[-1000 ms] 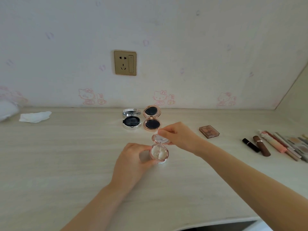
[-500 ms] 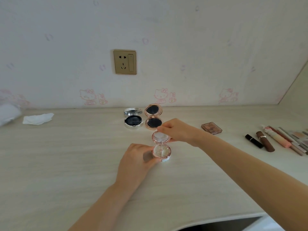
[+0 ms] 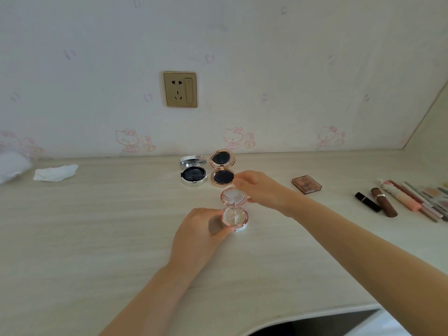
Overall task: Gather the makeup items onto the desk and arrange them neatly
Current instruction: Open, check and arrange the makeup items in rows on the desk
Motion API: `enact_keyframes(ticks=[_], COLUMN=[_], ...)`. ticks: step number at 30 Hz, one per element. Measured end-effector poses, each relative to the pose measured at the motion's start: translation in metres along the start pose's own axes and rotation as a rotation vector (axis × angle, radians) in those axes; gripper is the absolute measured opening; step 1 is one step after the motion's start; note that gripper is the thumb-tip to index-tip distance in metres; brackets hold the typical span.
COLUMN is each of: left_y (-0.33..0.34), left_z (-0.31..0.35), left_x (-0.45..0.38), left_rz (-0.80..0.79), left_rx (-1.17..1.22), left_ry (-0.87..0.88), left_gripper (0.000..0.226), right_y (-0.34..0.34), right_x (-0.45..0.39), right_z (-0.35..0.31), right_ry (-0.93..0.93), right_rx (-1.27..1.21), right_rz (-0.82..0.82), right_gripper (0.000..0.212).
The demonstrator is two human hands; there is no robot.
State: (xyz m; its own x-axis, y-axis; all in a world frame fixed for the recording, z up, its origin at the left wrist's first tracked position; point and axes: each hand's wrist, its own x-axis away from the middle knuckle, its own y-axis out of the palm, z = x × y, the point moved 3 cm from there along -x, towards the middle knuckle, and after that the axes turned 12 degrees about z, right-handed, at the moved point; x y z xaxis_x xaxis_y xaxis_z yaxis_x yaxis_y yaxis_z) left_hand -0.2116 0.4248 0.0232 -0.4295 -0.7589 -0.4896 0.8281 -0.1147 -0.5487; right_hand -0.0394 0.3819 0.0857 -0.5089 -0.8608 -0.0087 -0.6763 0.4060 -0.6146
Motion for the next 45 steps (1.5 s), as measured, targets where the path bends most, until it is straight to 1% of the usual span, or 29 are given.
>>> enact_keyframes(ticks=[3, 5, 10, 14, 18, 24, 26, 29, 33, 35, 38, 45], left_y=[0.001, 0.002, 0.002, 0.002, 0.003, 0.023, 0.033, 0.048, 0.067, 0.074, 0.085, 0.094], left_z=[-0.001, 0.0, 0.004, 0.004, 0.009, 0.018, 0.021, 0.027, 0.035, 0.036, 0.037, 0.037], left_x=[0.0, 0.0, 0.0, 0.0, -0.002, -0.014, -0.021, -0.032, -0.048, -0.057, -0.069, -0.091], left_rz=[0.007, -0.006, -0.009, 0.003, 0.008, -0.02, -0.031, -0.023, 0.019, 0.062, 0.081, 0.116], left_rx=[0.021, 0.018, -0.003, -0.003, -0.003, -0.103, -0.167, -0.224, -0.321, -0.417, -0.499, -0.557], left_ry=[-0.021, -0.025, 0.003, 0.014, 0.033, 0.077, 0.119, 0.186, 0.336, 0.387, 0.431, 0.488], left_gripper=[0.03, 0.031, 0.038, 0.033, 0.027, 0.03, 0.029, 0.03, 0.026, 0.022, 0.023, 0.022], right_y=[-0.005, -0.001, 0.019, 0.027, 0.029, 0.02, 0.012, 0.0, -0.01, -0.013, -0.017, -0.021], right_x=[0.017, 0.034, 0.063, 0.065, 0.062, 0.048, 0.042, 0.032, 0.011, -0.001, -0.019, -0.047], right_z=[0.011, 0.021, 0.035, 0.04, 0.046, 0.055, 0.057, 0.063, 0.075, 0.079, 0.081, 0.078], right_ry=[-0.022, -0.038, -0.146, -0.214, -0.259, -0.239, -0.237, -0.242, -0.257, -0.255, -0.249, -0.285], right_rx=[-0.028, -0.015, 0.047, 0.048, 0.054, 0.005, 0.0, 0.028, 0.112, 0.148, 0.189, 0.268], right_rz=[0.135, 0.183, 0.151, 0.207, 0.26, 0.317, 0.33, 0.349, 0.374, 0.373, 0.364, 0.312], right_gripper=[0.04, 0.042, 0.055, 0.067, 0.067, 0.061, 0.058, 0.048, 0.034, 0.033, 0.032, 0.027])
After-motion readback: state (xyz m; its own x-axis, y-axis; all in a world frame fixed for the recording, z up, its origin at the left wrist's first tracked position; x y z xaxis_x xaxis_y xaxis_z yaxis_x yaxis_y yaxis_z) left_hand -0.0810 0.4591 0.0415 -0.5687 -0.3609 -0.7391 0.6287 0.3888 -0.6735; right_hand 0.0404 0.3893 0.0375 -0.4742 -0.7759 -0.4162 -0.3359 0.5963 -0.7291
